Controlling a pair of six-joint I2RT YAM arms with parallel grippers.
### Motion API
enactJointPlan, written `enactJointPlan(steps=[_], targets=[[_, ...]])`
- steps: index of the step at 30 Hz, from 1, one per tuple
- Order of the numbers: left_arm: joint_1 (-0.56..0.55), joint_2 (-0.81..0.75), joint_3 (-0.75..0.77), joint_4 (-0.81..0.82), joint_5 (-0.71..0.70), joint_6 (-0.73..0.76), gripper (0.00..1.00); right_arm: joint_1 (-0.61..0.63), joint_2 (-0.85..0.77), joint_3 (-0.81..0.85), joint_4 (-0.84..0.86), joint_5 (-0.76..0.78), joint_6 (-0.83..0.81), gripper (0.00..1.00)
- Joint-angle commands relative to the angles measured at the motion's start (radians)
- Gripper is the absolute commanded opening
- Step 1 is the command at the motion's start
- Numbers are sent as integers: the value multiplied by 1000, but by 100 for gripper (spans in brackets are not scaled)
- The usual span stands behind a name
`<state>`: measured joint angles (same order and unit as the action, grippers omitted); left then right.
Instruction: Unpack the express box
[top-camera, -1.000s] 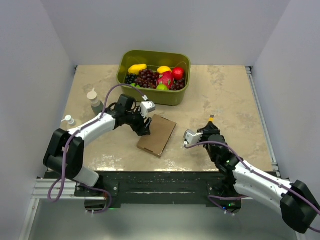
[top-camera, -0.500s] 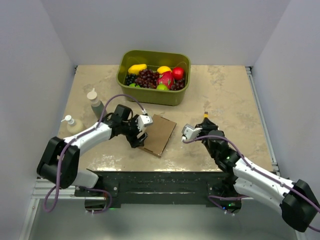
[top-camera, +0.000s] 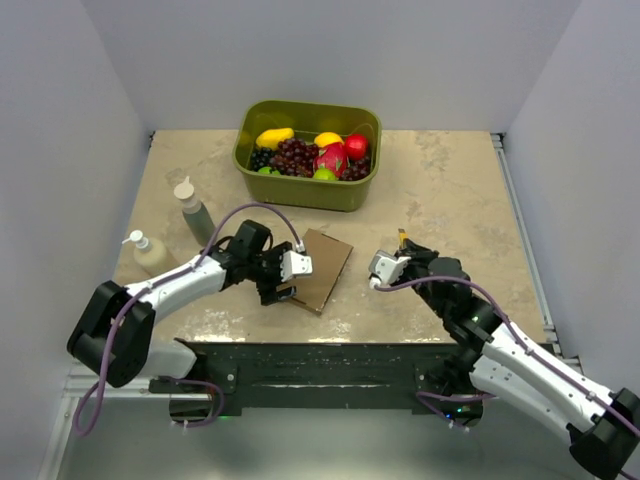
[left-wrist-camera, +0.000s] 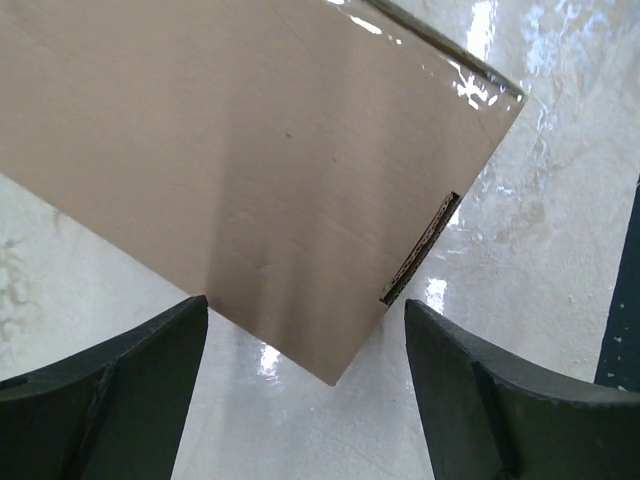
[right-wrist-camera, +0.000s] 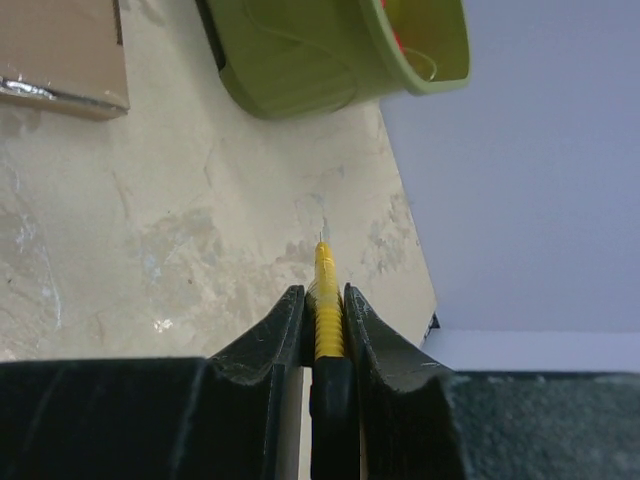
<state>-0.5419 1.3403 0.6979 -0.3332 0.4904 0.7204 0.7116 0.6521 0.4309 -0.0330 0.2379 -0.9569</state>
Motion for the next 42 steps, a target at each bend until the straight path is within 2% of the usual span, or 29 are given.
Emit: enactJointPlan(steps=[1, 3, 4, 7, 11, 12, 14, 17, 18, 22, 24, 27, 28, 31, 32, 34, 35, 37, 38, 42], targets=[[-4, 42, -23, 69, -12, 71, 84, -1, -14, -23, -79, 34, 29, 0], [-4, 57, -28, 77, -18, 70, 84, -1, -25, 24, -123, -6, 93, 0], [-6, 68, -28, 79, -22, 70, 84, 0, -20, 51, -143, -21, 184, 0], [-6, 76, -34, 89, -19, 54, 84, -1, 61, 252, -293, -118, 407, 0], [-6, 103, -22, 118, -33, 7, 81, -1, 164, 389, -370, -236, 579, 0], [-7, 112, -11, 121, -39, -10, 80, -3, 165, 408, -381, -324, 596, 0], [-7, 138, 18, 122, -44, -15, 79, -3, 176, 460, -439, -420, 593, 0], [-6, 174, 51, 129, -59, 57, 79, -1, 219, 506, -556, -607, 456, 0], [-6, 184, 61, 134, -90, 133, 78, -1, 247, 511, -586, -659, 366, 0], [3, 233, 119, 215, -119, 328, 77, -1, 305, 511, -613, -624, 308, 0], [7, 244, 153, 195, -104, 404, 76, -1, 316, 502, -607, -608, 259, 0], [8, 185, 175, 187, -95, 435, 77, -3, 322, 474, -553, -548, 230, 0], [8, 159, 170, 189, -99, 424, 79, -3, 330, 457, -501, -479, 239, 0], [7, 53, 157, 154, -122, 286, 83, -6, 366, 431, -371, -346, 271, 0], [7, 28, 157, 145, -148, 155, 84, -6, 373, 422, -322, -242, 283, 0], [7, -29, 169, 119, -171, -20, 85, -6, 400, 385, -177, -134, 316, 0], [7, -38, 176, 97, -183, -165, 85, -9, 415, 375, -136, -56, 317, 0], [8, -52, 186, 37, -184, -298, 85, -21, 452, 362, -58, 0, 310, 0], [8, -56, 178, 30, -176, -409, 82, -46, 504, 367, -41, 18, 313, 0], [42, -98, 76, 55, -43, -510, 71, -118, 610, 400, 27, 12, 340, 0]])
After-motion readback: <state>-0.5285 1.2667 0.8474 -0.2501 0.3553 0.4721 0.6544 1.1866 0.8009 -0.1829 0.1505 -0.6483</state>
